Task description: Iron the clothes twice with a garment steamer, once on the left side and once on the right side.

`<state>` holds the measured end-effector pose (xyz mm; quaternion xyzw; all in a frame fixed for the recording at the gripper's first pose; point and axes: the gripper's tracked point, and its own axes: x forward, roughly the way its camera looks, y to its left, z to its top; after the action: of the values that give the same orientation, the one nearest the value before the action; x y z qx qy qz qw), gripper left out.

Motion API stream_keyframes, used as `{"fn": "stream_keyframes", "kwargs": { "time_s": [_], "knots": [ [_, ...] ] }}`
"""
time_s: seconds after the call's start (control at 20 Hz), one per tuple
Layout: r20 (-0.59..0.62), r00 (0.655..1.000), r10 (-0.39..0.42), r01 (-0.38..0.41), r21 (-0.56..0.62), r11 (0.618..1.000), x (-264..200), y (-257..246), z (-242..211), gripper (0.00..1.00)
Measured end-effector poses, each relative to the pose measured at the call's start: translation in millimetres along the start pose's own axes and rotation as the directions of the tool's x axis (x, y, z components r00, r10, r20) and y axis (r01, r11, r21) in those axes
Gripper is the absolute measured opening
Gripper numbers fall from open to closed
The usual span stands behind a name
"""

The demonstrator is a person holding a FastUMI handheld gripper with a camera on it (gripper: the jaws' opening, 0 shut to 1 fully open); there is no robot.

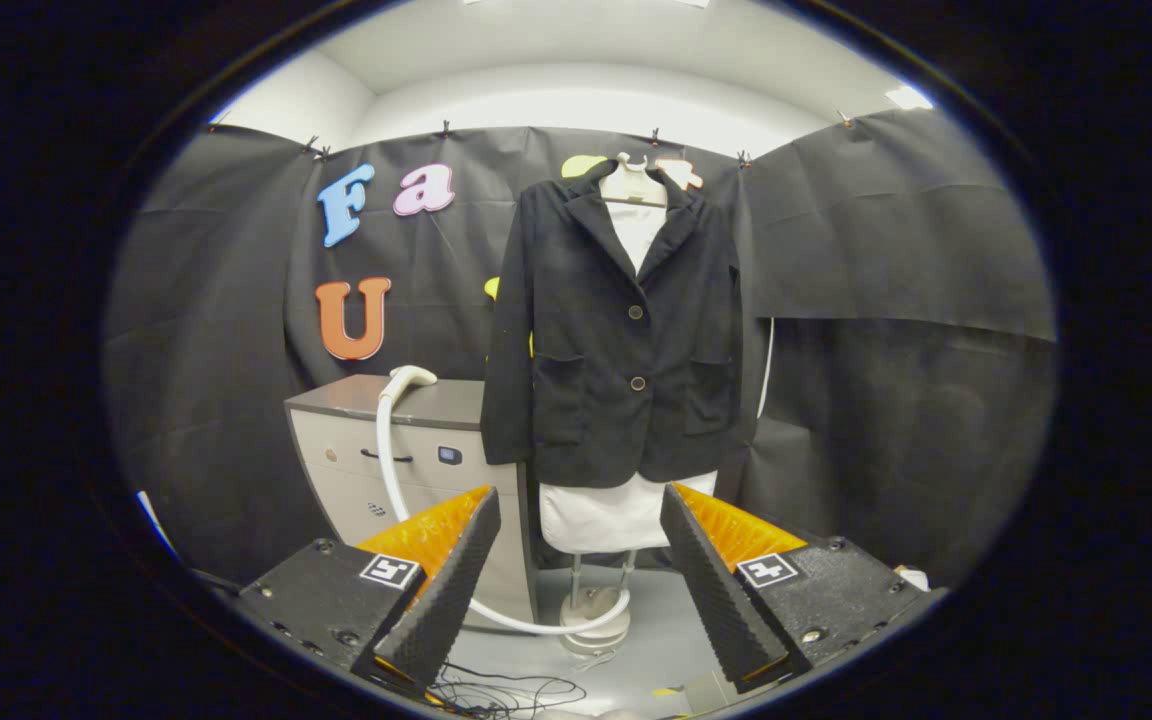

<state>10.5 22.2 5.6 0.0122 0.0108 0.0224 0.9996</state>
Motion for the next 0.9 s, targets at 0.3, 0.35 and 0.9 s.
{"fn": "stream_keyframes", "kwargs": {
  "time_s": [0.3, 0.35, 0.9],
  "knots": [
    [-0.021, 1.0, 0.005, -0.004, 0.027, 1.0, 11, 7, 0, 1.0],
    [-0.019, 1.0, 0.005, -0.005, 0.024, 1.0, 15, 10, 4, 1.0],
    [-0.011, 0.996, 0.088, -0.087, 0.037, 0.995, 112, 86, 66, 1.0]
  ]
}}
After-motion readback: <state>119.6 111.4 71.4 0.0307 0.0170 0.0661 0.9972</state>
